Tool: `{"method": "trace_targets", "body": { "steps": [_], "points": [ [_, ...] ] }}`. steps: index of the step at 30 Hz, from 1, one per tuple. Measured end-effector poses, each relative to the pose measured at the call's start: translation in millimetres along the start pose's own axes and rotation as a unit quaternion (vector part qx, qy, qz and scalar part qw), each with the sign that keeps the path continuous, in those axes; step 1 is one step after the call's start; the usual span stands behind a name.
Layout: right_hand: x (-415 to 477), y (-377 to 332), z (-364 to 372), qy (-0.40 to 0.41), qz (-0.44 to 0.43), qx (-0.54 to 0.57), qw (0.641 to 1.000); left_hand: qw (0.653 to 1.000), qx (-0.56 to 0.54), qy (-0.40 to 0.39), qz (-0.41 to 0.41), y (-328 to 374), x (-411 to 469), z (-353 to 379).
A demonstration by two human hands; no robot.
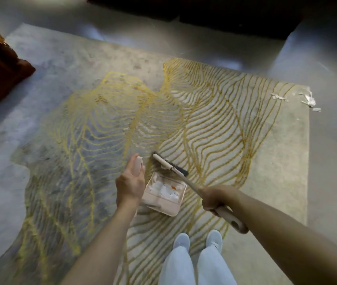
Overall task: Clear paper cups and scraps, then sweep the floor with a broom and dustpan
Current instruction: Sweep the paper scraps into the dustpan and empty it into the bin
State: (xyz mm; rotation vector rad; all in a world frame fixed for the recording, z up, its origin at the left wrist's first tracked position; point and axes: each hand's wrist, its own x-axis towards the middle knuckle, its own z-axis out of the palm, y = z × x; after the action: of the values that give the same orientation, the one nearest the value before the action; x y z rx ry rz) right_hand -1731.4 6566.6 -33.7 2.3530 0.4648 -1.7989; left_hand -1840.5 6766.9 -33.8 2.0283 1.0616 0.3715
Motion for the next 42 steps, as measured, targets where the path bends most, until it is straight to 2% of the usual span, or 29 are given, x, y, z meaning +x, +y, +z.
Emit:
{"method": "trace_targets", "body": {
  "steps": [4,7,10,13,17,21,27,34,42],
  "points": [
    [-25,19,16,-0.05,-0.032,0.011,0.998,1.0,0.0,-0.017,0.015,9,20,-7],
    [-55,45,11,-0.078,-0.055,0.112,0.989,0.998,0.005,-0.041,0.04,23,28,-6],
    [-79,66,6,-0.051,-0.061,0.153,0.985,0.996,-0.003,-0.072,0.059,40,26,1],
    [-93,86,-3,-0.007,-0.073,0.147,0.986,0.994,-0.028,-0.077,0.074,61,31,10],
    [-107,128,-29,0.035,-0.089,0.195,0.976,0.989,-0.055,-0.081,0.109,105,43,40],
    [-115,184,-58,0.082,-0.086,0.244,0.963,0.98,-0.056,-0.075,0.173,162,43,95],
    [-111,288,-107,0.124,-0.071,0.286,0.947,0.977,-0.067,-0.078,0.185,250,36,189],
    [-116,447,-177,0.151,-0.029,0.298,0.942,0.973,-0.062,-0.068,0.21,382,18,327],
    [-99,588,-271,0.172,0.006,0.399,0.901,0.966,-0.039,-0.108,0.23,498,26,479]
  ]
}}
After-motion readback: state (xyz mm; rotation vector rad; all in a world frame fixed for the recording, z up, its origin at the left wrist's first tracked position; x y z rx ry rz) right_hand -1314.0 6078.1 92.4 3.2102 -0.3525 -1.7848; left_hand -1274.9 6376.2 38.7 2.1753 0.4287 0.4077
